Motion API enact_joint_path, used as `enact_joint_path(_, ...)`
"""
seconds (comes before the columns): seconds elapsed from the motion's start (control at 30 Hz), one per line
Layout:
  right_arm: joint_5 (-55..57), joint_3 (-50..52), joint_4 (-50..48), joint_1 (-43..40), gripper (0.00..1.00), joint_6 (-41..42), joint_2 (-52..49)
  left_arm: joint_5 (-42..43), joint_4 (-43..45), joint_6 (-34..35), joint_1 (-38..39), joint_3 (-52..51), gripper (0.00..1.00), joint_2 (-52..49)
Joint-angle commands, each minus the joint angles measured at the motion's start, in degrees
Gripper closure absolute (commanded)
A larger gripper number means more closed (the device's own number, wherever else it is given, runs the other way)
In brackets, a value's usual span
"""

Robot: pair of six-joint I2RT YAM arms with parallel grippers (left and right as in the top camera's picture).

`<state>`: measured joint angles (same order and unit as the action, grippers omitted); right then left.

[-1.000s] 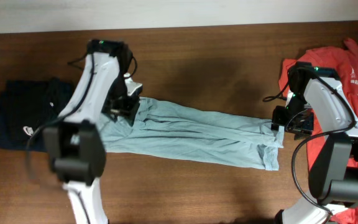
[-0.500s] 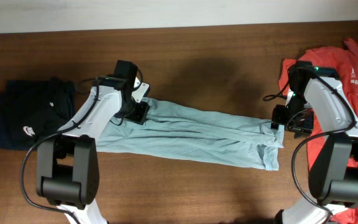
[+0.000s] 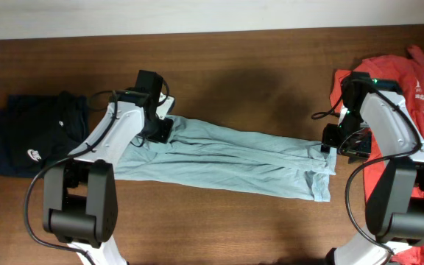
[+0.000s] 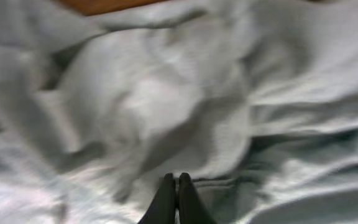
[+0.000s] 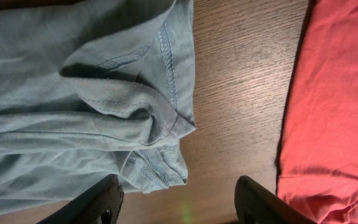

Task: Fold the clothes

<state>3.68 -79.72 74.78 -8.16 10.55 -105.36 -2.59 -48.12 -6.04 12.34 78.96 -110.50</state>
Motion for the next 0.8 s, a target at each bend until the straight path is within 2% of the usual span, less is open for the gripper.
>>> enact_joint_path(0.0,0.66,-0.85,0.02,0.28,0.36,0.48,1.64,-8.09,-0.15,6.12,-0.02,0.59,1.00,0.11)
enact_joint_path(0.17,0.66,-0.85,0.04,0.28,0.36,0.48,1.62,-10.91,-3.78,11.08,0.00,0.74,1.00,4.44)
enact_joint_path(0.37,0.66,-0.85,-0.20,0.28,0.36,0.48,1.62,-11.37,-13.03,11.89,-0.02,0.74,0.99,10.36)
enact_joint_path(0.57,0.66,-0.85,-0.66,0.28,0.36,0.48,1.62,-10.27,-20.24,12.07,0.00,0.72,0.98,10.45)
enact_joint_path(0.6,0.66,-0.85,-0.63,0.28,0.36,0.48,1.62,-10.29,-20.59,12.07,0.00,0.72,0.95,10.45)
enact_joint_path(0.63,0.66,-0.85,-0.63,0.28,0.36,0.48,1.62,-10.29,-20.83,12.07,0.00,0.72,0.84,10.45)
enact_joint_path(0.67,0.66,-0.85,-0.63,0.28,0.36,0.48,1.62,-10.32,-20.87,12.04,0.00,0.72,0.65,10.45)
enact_joint_path(0.7,0.66,-0.85,-0.63,0.28,0.36,0.48,1.62,-10.32,-20.68,12.04,0.00,0.72,0.56,10.45)
enact_joint_path(0.77,0.66,-0.85,-0.63,0.28,0.36,0.48,1.62,-10.36,-18.82,12.00,0.00,0.72,0.44,10.45)
